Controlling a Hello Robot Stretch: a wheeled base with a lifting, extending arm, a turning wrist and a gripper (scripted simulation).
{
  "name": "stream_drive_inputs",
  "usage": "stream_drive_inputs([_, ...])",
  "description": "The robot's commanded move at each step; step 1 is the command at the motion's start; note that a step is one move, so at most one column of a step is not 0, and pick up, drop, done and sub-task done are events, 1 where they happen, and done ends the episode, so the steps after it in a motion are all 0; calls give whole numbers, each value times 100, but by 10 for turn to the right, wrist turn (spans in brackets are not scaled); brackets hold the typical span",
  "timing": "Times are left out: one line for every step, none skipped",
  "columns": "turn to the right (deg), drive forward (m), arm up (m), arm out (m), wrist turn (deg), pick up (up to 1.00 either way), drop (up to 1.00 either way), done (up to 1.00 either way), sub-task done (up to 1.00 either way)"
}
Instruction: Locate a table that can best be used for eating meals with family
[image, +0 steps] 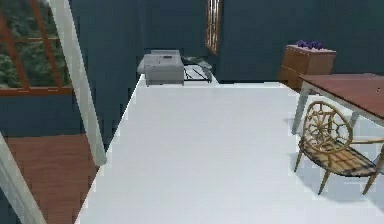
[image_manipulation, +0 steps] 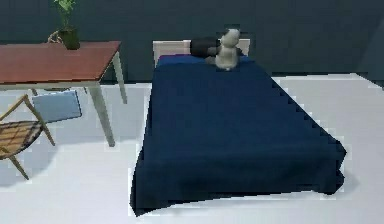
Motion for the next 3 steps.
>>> stream_drive_inputs([0,40,0,0,0,0,0,0,0])
stream_drive_inputs([450,0,0,0,0,0,0,0,0])
stream_drive_inputs([60,0,0,0,0,0,0,0,0])
